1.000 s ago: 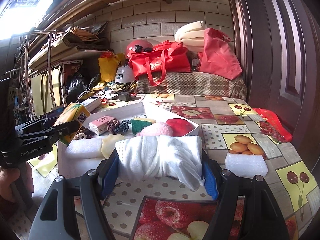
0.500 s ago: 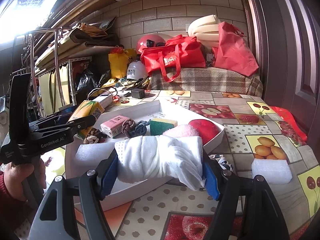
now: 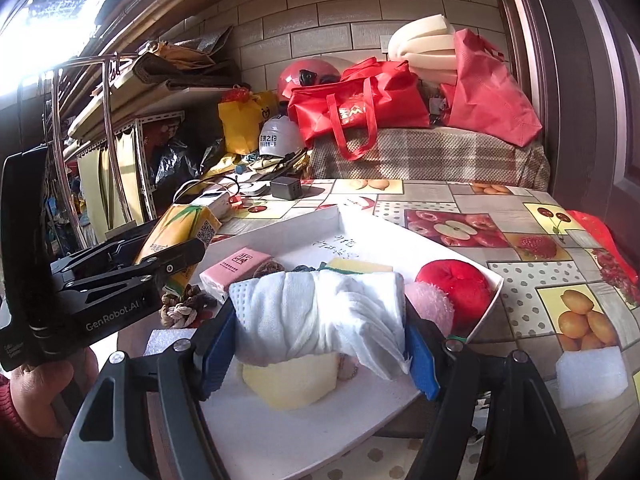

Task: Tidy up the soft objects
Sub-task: 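Carry the tissue pack and sock into the white tray and open both tools, then withdraw both tools from the tray toward the foam block and patterned cloth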

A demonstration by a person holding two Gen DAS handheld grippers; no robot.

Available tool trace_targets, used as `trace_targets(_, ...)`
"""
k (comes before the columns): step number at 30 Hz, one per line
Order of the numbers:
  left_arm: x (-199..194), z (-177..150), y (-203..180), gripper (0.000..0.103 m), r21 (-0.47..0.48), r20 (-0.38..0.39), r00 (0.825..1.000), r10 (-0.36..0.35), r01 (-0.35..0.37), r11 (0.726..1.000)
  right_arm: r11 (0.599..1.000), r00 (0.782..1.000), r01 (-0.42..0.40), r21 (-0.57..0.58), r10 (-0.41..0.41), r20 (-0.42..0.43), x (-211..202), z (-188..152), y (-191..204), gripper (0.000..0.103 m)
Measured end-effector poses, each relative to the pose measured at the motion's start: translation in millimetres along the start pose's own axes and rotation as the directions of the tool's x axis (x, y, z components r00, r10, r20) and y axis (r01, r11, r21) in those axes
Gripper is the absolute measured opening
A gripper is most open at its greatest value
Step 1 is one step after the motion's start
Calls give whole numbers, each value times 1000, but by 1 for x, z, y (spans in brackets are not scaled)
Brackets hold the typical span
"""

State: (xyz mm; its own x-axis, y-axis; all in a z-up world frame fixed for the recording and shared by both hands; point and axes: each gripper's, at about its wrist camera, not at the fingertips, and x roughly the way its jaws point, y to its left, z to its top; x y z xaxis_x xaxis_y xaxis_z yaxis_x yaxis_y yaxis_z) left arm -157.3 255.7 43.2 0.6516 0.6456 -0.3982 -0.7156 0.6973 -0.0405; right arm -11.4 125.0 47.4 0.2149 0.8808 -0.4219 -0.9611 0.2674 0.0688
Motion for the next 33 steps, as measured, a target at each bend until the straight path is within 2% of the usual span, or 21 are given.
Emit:
trace_targets(7,6,4,-6,52,36,11,1000,12,-12,999,1000,1000,11,-25,-11,-11,17,8,8,74)
trace_targets(13,10,6,-3,51,22,6,1000,17,-17,1000,999,1000,26,-21,-26,-17,24,11,6,74)
trace_targets(15,11,6,-3,52,21,5,1000,20,-20,1000,999,999,31,-12,-31,-23,26,12,5,79)
trace_targets(17,12,6,-3,57,22,0,1000,31,-31,999,999,999,35,-14,-35,-26,26,12,5,81)
trace_targets(19,11,6,-3,77,21,4,999,50,-50,999,999,999,43,-26,-44,-21,25,12,8,87)
trace_targets(21,9,6,0,87,3,19,996,85,-85,996,998,999,49,-36,-50,-4,22,12,9,88)
trace_targets(23,8,6,2,92,-8,25,995,97,-96,995,998,999,53,-37,-52,8,20,12,9,95)
trace_targets(24,9,6,3,98,-10,20,995,102,-102,995,998,998,57,-33,-56,13,19,12,8,103)
trace_targets(25,10,6,4,103,-16,13,994,104,-104,994,998,998,62,-24,-62,19,18,13,7,103)
trace_targets(33,6,5,2,103,-15,32,993,110,-109,994,998,998,60,-26,-59,34,18,13,5,103)
